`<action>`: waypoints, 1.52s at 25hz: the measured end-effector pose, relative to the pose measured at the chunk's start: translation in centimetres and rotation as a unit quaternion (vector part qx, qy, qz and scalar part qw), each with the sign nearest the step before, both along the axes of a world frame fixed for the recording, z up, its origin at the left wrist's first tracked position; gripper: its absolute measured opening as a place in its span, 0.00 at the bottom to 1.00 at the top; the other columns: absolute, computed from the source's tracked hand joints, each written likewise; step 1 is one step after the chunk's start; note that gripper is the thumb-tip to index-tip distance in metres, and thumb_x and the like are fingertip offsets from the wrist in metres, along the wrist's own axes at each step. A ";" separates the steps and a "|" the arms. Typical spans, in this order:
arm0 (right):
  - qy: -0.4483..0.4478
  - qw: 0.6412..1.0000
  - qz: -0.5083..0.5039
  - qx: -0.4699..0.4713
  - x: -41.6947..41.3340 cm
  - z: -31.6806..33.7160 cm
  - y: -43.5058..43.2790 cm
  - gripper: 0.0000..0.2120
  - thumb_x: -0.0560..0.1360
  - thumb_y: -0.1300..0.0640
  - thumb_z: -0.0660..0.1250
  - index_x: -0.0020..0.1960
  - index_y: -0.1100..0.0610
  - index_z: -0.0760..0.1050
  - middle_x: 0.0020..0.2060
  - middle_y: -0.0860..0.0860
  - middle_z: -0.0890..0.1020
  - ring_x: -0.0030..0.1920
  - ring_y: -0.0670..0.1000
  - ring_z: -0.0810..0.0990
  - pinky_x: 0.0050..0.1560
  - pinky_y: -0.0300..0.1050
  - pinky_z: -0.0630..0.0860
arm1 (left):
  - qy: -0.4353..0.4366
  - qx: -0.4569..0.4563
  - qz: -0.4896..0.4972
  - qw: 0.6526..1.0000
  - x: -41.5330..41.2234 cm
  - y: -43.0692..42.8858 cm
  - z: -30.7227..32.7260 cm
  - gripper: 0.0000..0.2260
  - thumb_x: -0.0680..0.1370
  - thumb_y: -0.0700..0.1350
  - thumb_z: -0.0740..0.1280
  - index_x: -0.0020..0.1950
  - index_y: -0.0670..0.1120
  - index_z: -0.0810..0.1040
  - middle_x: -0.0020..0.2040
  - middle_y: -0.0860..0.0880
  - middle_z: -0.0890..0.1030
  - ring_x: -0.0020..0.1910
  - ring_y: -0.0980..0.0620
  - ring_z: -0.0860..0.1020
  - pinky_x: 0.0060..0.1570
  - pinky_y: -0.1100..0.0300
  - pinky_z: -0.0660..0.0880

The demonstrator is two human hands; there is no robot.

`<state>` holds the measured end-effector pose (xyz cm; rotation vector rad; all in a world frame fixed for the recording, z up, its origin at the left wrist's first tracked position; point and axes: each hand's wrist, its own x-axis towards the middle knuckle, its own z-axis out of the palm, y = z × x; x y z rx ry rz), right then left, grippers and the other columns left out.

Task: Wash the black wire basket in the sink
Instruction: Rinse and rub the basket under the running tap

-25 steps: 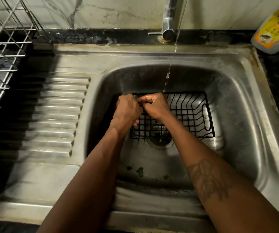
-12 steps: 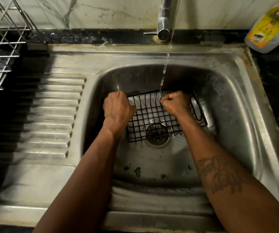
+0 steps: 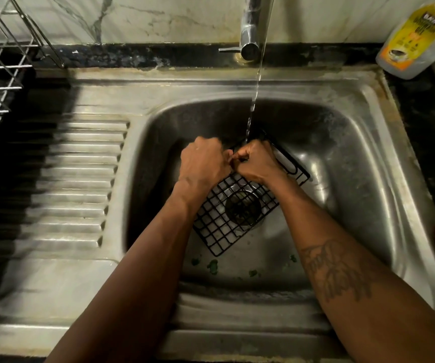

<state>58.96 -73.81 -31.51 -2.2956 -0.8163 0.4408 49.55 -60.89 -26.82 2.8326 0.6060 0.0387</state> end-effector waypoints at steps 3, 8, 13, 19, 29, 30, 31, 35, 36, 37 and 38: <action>-0.083 0.996 -0.003 0.033 0.0 0.2 0.4 0.03 0.72 0.58 0.72 0.41 0.54 0.84 0.35 0.48 0.83 0.35 0.45 0.80 0.39 0.42 0.80 | -0.006 -0.039 0.027 0.999 -0.2 -0.3 0.9 0.17 0.71 0.56 0.62 0.45 0.44 0.80 0.36 0.44 0.79 0.35 0.40 0.78 0.36 0.53 0.75; -0.273 0.954 -0.064 0.105 -0.3 -0.2 0.5 0.09 0.75 0.59 0.67 0.50 0.61 0.85 0.44 0.56 0.83 0.45 0.55 0.82 0.45 0.46 0.80 | -0.003 -0.129 -0.011 0.992 -0.4 -1.3 0.7 0.15 0.75 0.56 0.60 0.45 0.45 0.77 0.41 0.46 0.78 0.39 0.44 0.76 0.41 0.53 0.75; -0.295 0.948 -0.116 0.024 0.8 -0.4 -0.3 0.14 0.79 0.48 0.66 0.60 0.50 0.83 0.54 0.50 0.81 0.56 0.54 0.76 0.56 0.53 0.70 | 0.035 -0.128 -0.002 0.991 0.0 -1.1 -1.2 0.14 0.76 0.53 0.59 0.36 0.45 0.69 0.41 0.43 0.80 0.36 0.48 0.74 0.36 0.55 0.70; -0.235 0.971 -0.045 -0.020 0.1 0.2 0.7 0.12 0.82 0.50 0.63 0.61 0.44 0.82 0.54 0.48 0.85 0.52 0.53 0.81 0.56 0.53 0.68 | -0.042 -0.121 0.045 0.991 -0.1 -0.6 -1.1 0.14 0.81 0.50 0.62 0.38 0.46 0.74 0.36 0.46 0.78 0.32 0.47 0.77 0.32 0.55 0.76; -0.162 0.979 -0.076 -0.096 1.7 2.9 -4.9 0.11 0.81 0.54 0.65 0.59 0.46 0.82 0.51 0.48 0.87 0.49 0.53 0.84 0.59 0.55 0.78 | 0.003 -0.092 0.091 0.992 -0.2 -1.3 -1.5 0.07 0.76 0.40 0.64 0.38 0.45 0.74 0.36 0.48 0.77 0.33 0.50 0.76 0.35 0.52 0.77; -0.165 0.978 -0.081 -0.094 1.7 2.8 -4.9 0.11 0.81 0.56 0.65 0.58 0.46 0.83 0.52 0.48 0.86 0.52 0.53 0.83 0.60 0.56 0.76 | -0.005 -0.107 0.093 0.990 -0.2 -1.4 -1.6 0.08 0.77 0.40 0.64 0.37 0.45 0.74 0.36 0.47 0.78 0.34 0.49 0.77 0.36 0.51 0.79; -0.170 0.979 -0.069 -0.092 1.5 2.8 -4.1 0.12 0.80 0.56 0.65 0.58 0.45 0.83 0.54 0.48 0.86 0.54 0.53 0.82 0.61 0.56 0.74 | -0.008 -0.116 0.092 0.989 0.0 -1.4 -1.7 0.09 0.77 0.40 0.64 0.37 0.45 0.74 0.37 0.47 0.79 0.34 0.48 0.78 0.35 0.51 0.80; -0.195 0.973 0.058 -0.111 -1.2 2.4 2.1 0.14 0.80 0.52 0.62 0.60 0.39 0.81 0.55 0.43 0.85 0.55 0.49 0.79 0.57 0.51 0.66 | -0.021 -0.108 0.039 0.993 0.2 -1.7 -2.5 0.09 0.80 0.46 0.58 0.43 0.49 0.75 0.38 0.49 0.80 0.34 0.48 0.79 0.35 0.51 0.81; -0.197 0.972 0.069 -0.110 -1.4 2.7 2.3 0.14 0.80 0.52 0.62 0.61 0.38 0.80 0.56 0.42 0.84 0.56 0.50 0.79 0.57 0.52 0.66 | -0.024 -0.109 0.040 0.993 0.0 -1.9 -2.6 0.09 0.79 0.47 0.56 0.43 0.50 0.75 0.37 0.49 0.80 0.34 0.47 0.80 0.36 0.49 0.82; -0.196 0.972 0.066 -0.115 -1.0 3.0 1.7 0.15 0.81 0.53 0.62 0.62 0.38 0.79 0.58 0.42 0.84 0.58 0.51 0.80 0.59 0.53 0.67 | -0.020 -0.106 0.052 0.993 0.0 -1.9 -2.6 0.09 0.78 0.47 0.56 0.43 0.49 0.75 0.38 0.48 0.80 0.34 0.47 0.80 0.36 0.48 0.82; -0.186 0.973 0.048 -0.125 -0.3 3.3 0.4 0.16 0.81 0.54 0.61 0.64 0.39 0.79 0.60 0.43 0.83 0.59 0.52 0.80 0.60 0.54 0.69 | -0.014 -0.102 0.072 0.992 -0.1 -1.7 -2.2 0.09 0.78 0.45 0.57 0.42 0.48 0.75 0.38 0.47 0.80 0.35 0.46 0.80 0.37 0.48 0.82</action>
